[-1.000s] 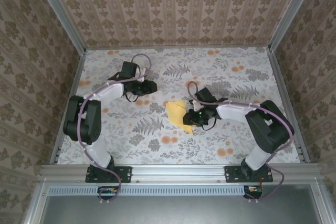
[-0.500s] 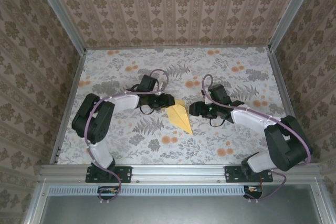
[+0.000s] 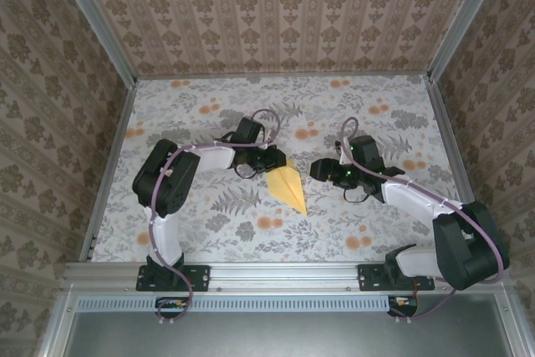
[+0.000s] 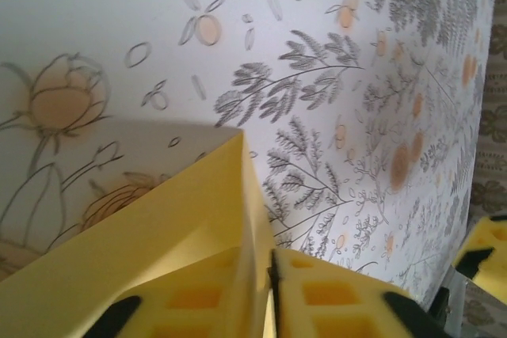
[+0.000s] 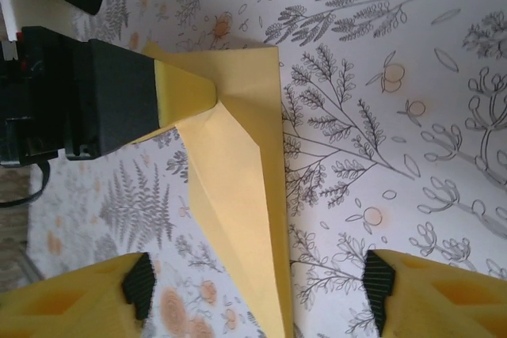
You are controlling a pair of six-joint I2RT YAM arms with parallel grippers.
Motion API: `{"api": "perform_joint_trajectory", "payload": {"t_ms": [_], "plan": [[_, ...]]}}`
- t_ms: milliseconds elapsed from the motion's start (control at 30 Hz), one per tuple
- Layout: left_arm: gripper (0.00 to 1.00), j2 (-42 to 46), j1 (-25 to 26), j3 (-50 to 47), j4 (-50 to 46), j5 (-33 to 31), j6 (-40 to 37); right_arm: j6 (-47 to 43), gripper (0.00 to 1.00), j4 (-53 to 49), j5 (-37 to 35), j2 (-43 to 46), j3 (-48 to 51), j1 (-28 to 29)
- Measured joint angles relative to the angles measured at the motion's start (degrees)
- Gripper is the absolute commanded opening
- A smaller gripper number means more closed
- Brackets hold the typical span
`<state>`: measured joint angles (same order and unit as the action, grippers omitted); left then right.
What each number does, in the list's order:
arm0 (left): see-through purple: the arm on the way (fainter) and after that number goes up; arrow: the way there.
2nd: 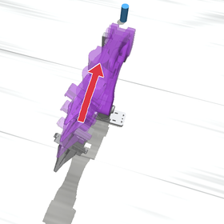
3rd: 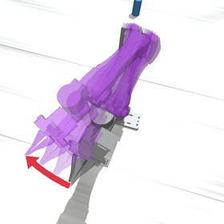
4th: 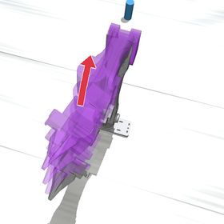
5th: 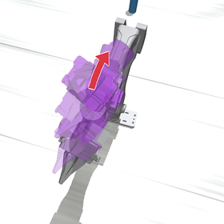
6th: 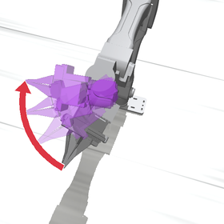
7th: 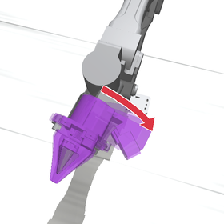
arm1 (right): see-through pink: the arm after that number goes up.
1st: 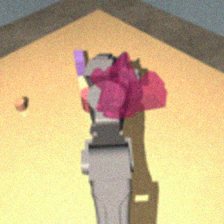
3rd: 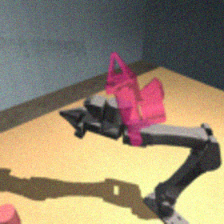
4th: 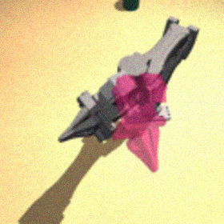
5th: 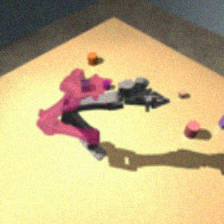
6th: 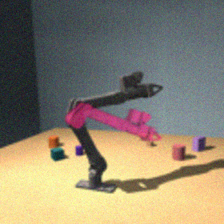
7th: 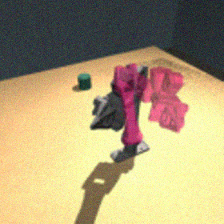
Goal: Fold a paper plane with a square sheet of paper (fold left side to right side)
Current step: Turn over the paper at the center of the table.
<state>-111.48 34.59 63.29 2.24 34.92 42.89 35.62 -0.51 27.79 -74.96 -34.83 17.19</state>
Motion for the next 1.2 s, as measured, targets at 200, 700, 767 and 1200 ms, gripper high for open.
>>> {"api": "perform_joint_trajectory", "payload": {"t_ms": [200,700,767,1200], "plan": [[0.05,2.64,-0.46,1.38,-0.57,0.07,-0.81,0.61,1.00,3.28,6.29,-0.44,0.04,-2.27],[0.05,18.03,-5.97,12.26,-3.30,6.23,-2.34,9.33,1.00,25.51,25.53,-7.89,-1.60,-2.08],[0.05,18.25,-5.95,12.46,-2.67,7.43,-1.64,11.74,1.00,29.64,27.08,-9.40,-1.92,-1.46],[0.05,18.23,-5.70,11.72,0.50,11.30,2.62,25.97,0.57,49.92,31.08,-15.41,-9.29,-0.33]]}}
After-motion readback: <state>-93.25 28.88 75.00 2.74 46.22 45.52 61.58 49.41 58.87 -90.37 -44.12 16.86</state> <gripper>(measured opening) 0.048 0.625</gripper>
